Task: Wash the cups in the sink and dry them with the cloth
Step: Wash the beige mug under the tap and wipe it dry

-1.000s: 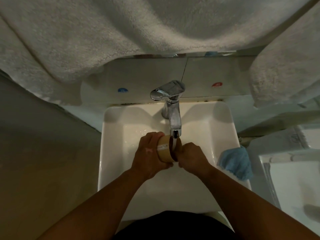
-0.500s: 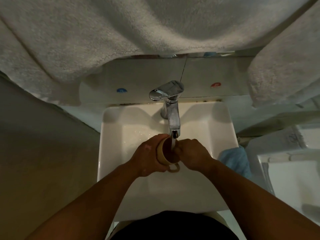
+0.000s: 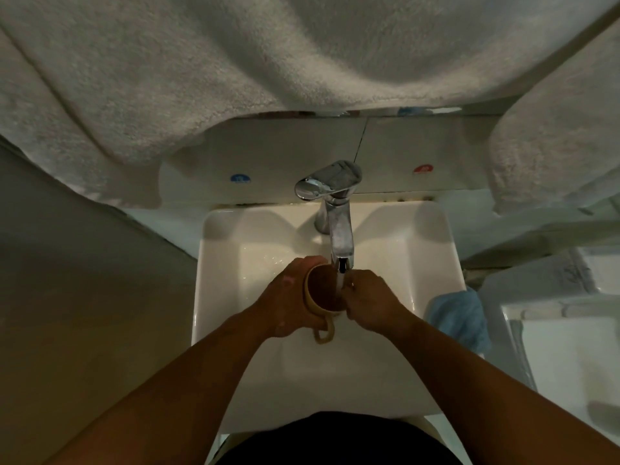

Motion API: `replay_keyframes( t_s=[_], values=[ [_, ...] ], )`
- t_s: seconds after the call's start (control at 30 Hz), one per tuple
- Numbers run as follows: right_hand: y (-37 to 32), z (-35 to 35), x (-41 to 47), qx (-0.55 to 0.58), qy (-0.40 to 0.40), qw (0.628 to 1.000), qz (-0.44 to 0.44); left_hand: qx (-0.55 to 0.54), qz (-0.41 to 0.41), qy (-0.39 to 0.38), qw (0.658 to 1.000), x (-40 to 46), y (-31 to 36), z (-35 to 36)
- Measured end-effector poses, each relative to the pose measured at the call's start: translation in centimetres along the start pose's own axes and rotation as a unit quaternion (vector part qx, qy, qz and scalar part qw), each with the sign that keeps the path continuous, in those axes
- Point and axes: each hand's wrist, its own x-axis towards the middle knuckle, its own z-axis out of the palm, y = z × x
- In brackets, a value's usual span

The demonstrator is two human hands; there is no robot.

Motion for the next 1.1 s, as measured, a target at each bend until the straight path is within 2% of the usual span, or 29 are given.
replay_keyframes(
  t_s=[0.07,0.13,0.2,0.3,0.37,0.43,0.47,0.5,0.57,0.63,0.7,0.73,0.77,0.8,0.87,0.93,0.97,1.03,1.1],
  values=[
    [-0.2,-0.4,-0.3,-0.005,-0.039,0.999,-0.014,0.006,-0.005,-0.004,1.0,-0.2,-0.4,-0.1],
    [-0.1,-1.1,0.1,-0.106,-0.049,0.992,-0.05,0.023,-0.007,-0.039,0.999,-0.2,-0.5,-0.1],
    [0.3,-1.2,0.8,-0.168,-0.021,0.984,-0.059,0.021,-0.01,-0.06,0.998,0.0,-0.5,0.1],
    [1.5,-0.5,1.2,-0.217,0.011,0.975,-0.049,-0.037,-0.014,-0.036,0.999,0.2,-0.3,-0.3],
    [1.8,-0.1,1.3,-0.134,0.029,0.99,-0.006,-0.085,-0.018,-0.038,0.995,-0.1,-0.5,-0.5],
    [1.4,0.1,1.0,0.065,0.03,0.996,0.062,-0.077,-0.017,-0.049,0.996,-0.5,0.3,-0.2],
    [1.2,0.3,0.7,0.14,0.024,0.987,0.078,-0.056,-0.012,-0.023,0.998,-0.5,0.4,0.3],
    [0.8,0.3,0.5,0.17,0.008,0.983,0.069,-0.038,-0.005,0.014,0.999,-0.5,0.4,0.7],
    [0.4,0.0,0.2,0.096,-0.022,0.995,0.024,-0.016,0.01,0.081,0.997,-0.4,0.5,1.3],
    [0.7,-0.6,0.8,-0.097,-0.012,0.995,-0.02,-0.011,0.01,0.062,0.998,-0.5,0.6,1.1],
    [0.8,-0.6,1.0,-0.216,-0.008,0.975,-0.049,-0.008,0.004,0.02,1.0,-0.6,0.2,0.7],
    [0.8,-0.3,1.0,-0.215,-0.002,0.975,-0.05,0.004,0.009,0.014,1.0,-0.6,0.2,0.4],
    [0.8,0.0,0.9,-0.164,0.003,0.986,-0.028,0.022,0.022,0.02,0.999,-0.6,0.2,0.2],
    [0.8,0.6,0.6,-0.075,0.004,0.997,0.012,0.044,0.033,0.025,0.998,-0.5,0.1,0.2],
    [0.8,1.5,0.4,0.069,-0.015,0.994,0.08,0.092,0.044,0.023,0.994,-0.6,0.1,0.1],
    [0.8,1.7,-0.1,0.113,-0.059,0.99,0.065,0.124,0.047,0.02,0.991,-0.6,0.0,0.0],
    [0.9,1.4,-0.2,0.089,-0.077,0.993,0.033,0.123,0.049,0.019,0.991,-0.6,0.0,-0.1],
    [0.8,0.8,0.2,-0.073,-0.052,0.995,-0.036,0.098,0.054,0.022,0.994,-0.5,-0.1,-0.4],
    [0.7,0.4,0.4,-0.141,-0.008,0.989,-0.042,0.083,0.053,0.023,0.995,-0.2,0.0,-0.6]
  ],
)
